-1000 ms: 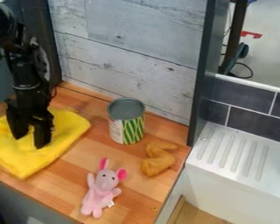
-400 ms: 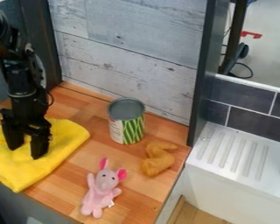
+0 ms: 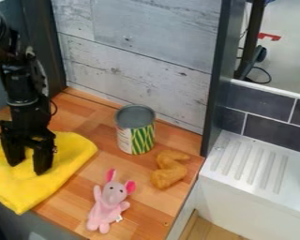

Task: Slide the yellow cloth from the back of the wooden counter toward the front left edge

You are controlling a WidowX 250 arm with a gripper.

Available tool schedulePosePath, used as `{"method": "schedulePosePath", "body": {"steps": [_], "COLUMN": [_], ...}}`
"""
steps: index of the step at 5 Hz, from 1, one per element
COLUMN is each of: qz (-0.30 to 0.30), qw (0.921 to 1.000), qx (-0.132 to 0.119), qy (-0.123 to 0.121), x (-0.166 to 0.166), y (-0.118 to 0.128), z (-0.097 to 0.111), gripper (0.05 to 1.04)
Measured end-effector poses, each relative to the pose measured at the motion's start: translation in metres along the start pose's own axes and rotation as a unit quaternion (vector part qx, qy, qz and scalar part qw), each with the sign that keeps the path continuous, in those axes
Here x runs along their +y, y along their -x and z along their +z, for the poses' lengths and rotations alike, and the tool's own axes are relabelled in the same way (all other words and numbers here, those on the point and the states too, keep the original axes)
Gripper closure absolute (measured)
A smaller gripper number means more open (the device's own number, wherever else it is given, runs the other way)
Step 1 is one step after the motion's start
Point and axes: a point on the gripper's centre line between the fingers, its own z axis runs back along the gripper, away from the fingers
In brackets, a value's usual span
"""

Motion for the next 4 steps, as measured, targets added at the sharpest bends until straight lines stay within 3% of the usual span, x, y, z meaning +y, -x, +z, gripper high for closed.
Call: {"method": "schedulePosePath", "body": {"steps": [2,3,4], "qz": [0.033,-0.005,-0.058], "qw": [0.9955,0.9941,0.9920], "qx": [-0.071,-0.079,-0.087], "qy": [-0.054,-0.073,-0.070], "x": [0.000,-0.021,-0.050], "y": [0.014,0.023,0.027], "z": [0.082,0.113,0.129], "gripper": [0.083,0.083,0.083]}}
